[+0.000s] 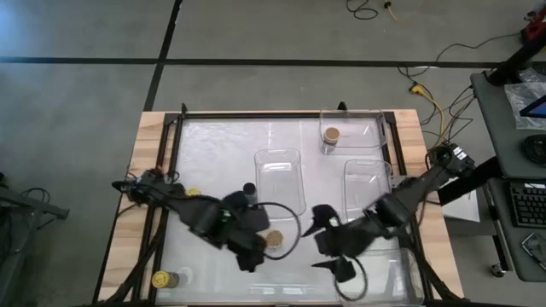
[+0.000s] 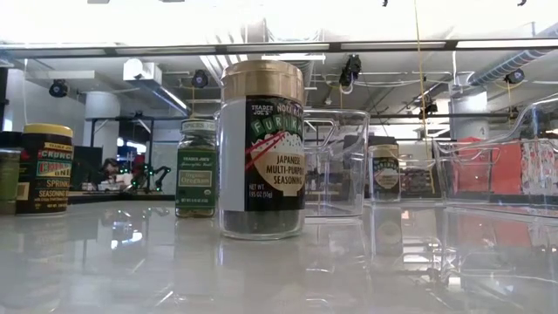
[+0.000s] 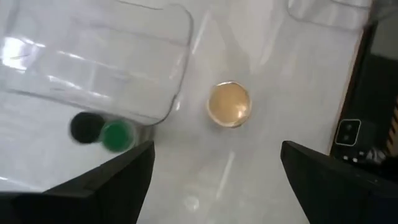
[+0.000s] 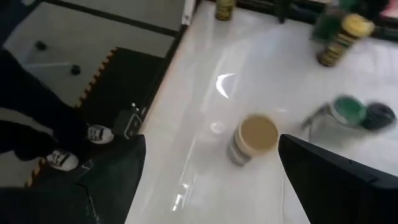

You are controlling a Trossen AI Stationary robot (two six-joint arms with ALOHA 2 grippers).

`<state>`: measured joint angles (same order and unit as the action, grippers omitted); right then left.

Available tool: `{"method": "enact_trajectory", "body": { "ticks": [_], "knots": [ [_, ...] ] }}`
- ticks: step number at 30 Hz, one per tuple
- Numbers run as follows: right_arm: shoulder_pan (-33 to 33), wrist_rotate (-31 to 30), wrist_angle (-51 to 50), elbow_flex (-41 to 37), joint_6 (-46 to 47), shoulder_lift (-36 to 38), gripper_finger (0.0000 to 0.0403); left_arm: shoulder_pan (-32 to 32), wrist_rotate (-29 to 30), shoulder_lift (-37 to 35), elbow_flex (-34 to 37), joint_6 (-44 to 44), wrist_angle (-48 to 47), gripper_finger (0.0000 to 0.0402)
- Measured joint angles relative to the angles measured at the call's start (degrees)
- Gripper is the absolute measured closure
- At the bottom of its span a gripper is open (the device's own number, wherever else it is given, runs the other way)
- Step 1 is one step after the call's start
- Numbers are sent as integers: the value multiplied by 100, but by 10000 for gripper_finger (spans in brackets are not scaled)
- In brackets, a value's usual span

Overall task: Sort spices by type
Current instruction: Put the gold seasoning bottle into the top right transparent bin

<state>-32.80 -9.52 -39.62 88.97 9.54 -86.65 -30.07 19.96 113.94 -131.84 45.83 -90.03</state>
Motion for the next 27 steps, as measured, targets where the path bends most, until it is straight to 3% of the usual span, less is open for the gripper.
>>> {"method": "enact_trajectory", "body": {
  "ticks": [4, 13, 19, 27],
  "knots": [
    [526, 844, 435, -2, -449, -343, 44, -207, 353, -554, 704, 779, 24, 74],
    [1376, 2326, 603, 272, -1596, -1112, 44, -519, 657, -1975, 3097, 2497, 559, 75],
    [1746, 2809, 544, 269, -2158, -1657, 44, -515, 702, -2691, 4351, 3468, 1038, 75],
    [1869, 2898, 508, 272, -2592, -1937, 34, -498, 700, -3173, 5198, 3778, 1420, 75]
  ]
}}
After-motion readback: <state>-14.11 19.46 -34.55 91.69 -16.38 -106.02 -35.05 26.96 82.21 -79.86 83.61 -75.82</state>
